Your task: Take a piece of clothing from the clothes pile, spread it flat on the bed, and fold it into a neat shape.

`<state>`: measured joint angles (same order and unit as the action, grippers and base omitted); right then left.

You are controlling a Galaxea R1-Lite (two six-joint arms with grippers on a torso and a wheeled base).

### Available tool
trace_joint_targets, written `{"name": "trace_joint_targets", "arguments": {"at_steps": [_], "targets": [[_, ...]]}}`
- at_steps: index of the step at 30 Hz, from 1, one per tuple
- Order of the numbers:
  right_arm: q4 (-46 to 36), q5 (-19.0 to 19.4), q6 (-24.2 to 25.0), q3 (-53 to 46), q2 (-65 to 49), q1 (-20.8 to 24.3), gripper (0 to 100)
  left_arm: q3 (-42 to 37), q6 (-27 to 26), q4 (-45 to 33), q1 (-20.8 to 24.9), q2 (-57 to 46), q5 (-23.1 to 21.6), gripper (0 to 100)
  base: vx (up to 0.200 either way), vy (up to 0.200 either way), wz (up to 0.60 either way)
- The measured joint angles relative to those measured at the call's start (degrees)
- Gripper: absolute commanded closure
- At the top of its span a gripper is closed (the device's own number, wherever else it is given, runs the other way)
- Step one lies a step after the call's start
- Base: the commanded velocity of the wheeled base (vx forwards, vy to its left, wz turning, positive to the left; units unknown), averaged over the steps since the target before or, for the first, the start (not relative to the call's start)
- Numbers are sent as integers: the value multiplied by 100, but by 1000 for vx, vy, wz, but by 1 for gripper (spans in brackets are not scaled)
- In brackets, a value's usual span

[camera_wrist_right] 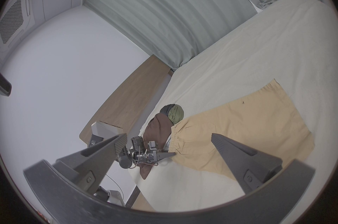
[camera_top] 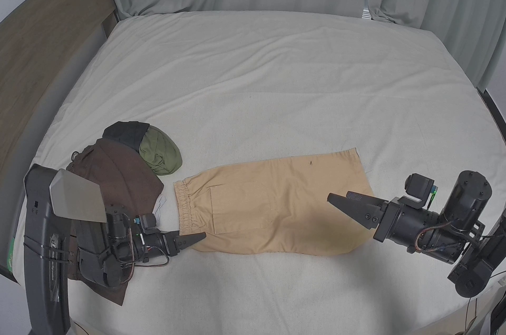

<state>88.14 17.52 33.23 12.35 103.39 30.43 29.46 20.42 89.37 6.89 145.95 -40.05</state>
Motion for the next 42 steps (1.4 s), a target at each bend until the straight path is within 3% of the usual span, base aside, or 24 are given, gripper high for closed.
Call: {"name": "trace_joint_targets", "arguments": {"at_steps": [3, 8, 13, 25, 26, 42], "targets": [[-1, 5, -55, -6, 0, 9, 0, 96, 161, -6, 77, 37, 6, 0, 0, 0, 0], [0, 0, -67, -20, 9, 27, 0, 322, 864, -24, 206, 59, 127, 0, 0, 0, 0], [0, 2, -67, -39, 20, 50, 0, 683, 1581, -46, 402, 67, 562, 0, 0, 0, 0], [-1, 2, -67, -50, 74, 71, 0, 937, 1680, -52, 516, 89, 773, 0, 0, 0, 0], [-1, 2, -69, -50, 79, 72, 0, 940, 1680, -50, 516, 89, 795, 100, 0, 0, 0], [-1, 5, -63, -56, 116, 68, 0, 774, 1559, -50, 441, -30, 781, 100, 0, 0, 0]]}}
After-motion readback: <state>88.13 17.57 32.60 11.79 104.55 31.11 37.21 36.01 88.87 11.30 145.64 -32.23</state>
